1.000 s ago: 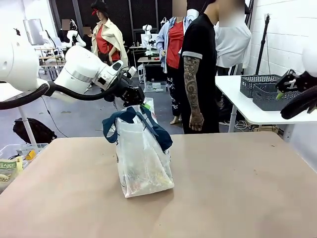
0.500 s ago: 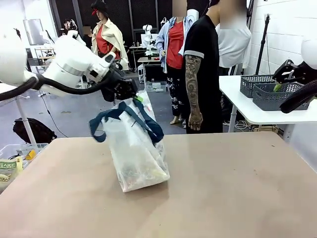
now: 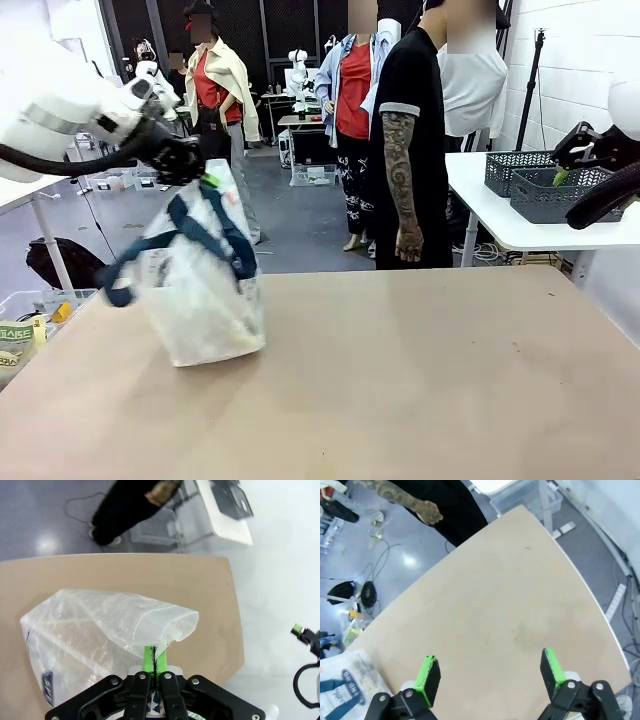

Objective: Transfer purchased items from the store into the shopping bag.
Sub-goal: Move the Reusable shopping bag to the right side of the table.

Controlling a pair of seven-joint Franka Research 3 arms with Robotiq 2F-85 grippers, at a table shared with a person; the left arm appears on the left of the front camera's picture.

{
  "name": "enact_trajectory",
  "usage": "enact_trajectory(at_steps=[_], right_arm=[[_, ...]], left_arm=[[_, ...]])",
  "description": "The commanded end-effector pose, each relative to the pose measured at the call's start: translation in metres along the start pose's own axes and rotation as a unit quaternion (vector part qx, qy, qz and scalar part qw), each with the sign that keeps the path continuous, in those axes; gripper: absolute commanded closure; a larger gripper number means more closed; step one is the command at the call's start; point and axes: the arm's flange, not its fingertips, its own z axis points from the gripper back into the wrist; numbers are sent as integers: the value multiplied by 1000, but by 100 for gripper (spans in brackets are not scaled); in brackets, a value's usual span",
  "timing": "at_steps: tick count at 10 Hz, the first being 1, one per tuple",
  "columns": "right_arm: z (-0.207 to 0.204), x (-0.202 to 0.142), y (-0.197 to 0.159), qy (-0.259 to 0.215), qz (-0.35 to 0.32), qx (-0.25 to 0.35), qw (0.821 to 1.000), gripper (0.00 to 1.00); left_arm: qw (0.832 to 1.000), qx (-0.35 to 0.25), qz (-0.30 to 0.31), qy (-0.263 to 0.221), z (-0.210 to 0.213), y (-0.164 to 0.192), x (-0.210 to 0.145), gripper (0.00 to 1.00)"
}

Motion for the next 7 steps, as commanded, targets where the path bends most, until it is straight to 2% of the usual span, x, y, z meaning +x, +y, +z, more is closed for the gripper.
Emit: enact_trajectory(at_steps=[1, 3, 5, 7], right_arm=[[-1, 0, -2, 1, 8, -6, 1000, 0], [-1, 0, -2, 1, 8, -6, 1000, 0], [-1, 0, -2, 1, 8, -6, 1000, 0], [-1, 0, -2, 1, 8, -6, 1000, 0]], left_arm=[[998, 23, 49, -41, 49, 5, -35, 100], [992, 38, 101, -57, 95, 24, -46, 100], [990, 48, 123, -55, 133, 38, -56, 100], [980, 62, 170, -84, 162, 53, -58, 100]])
